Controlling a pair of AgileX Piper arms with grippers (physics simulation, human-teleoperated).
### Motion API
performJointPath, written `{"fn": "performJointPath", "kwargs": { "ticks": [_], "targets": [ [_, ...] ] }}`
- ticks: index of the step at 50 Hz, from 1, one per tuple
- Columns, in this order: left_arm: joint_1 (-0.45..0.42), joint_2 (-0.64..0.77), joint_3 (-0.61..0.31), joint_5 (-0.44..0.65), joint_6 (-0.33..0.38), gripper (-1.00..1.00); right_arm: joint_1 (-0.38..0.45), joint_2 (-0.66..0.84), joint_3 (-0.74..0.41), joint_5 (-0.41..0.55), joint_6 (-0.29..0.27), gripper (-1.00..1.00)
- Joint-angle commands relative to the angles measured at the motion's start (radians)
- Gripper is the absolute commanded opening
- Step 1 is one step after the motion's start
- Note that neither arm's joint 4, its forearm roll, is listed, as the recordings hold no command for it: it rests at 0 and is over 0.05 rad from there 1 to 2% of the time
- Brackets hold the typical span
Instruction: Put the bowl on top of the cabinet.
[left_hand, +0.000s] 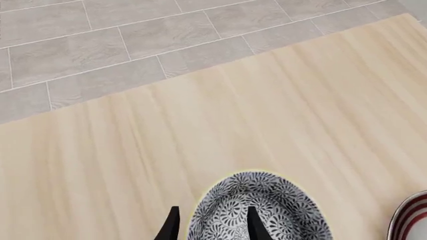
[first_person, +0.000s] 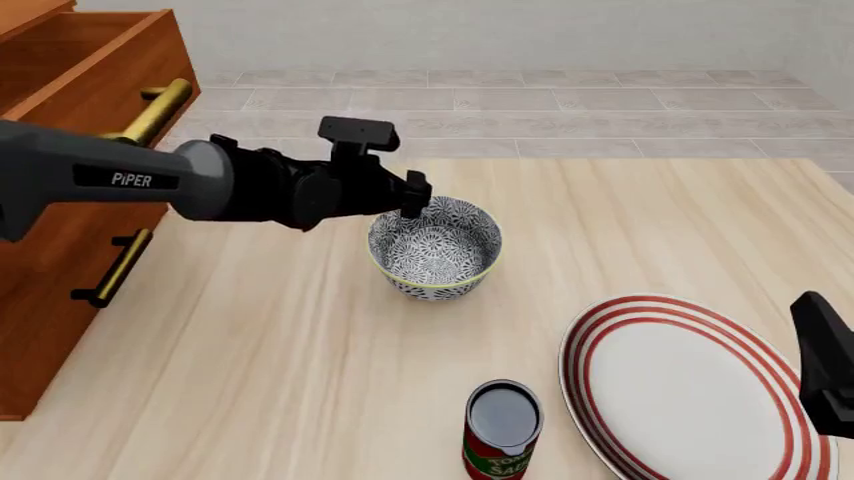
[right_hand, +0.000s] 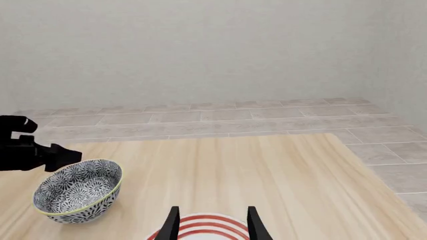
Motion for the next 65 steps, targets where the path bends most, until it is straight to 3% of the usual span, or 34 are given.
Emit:
{"fn": "performJointPath", "kwargs": {
  "ticks": [1,65],
  "targets": [
    [0.007,0.006,0.0,-0.003,-0.001,1.0,0.001,0.003,-0.001,-0.001,-0.001,1.0],
    [0.022,0.046,0.006,-0.036,-0.034,1.0,0.004,0.001,0.002,0.0,-0.012,1.0]
  ]
}}
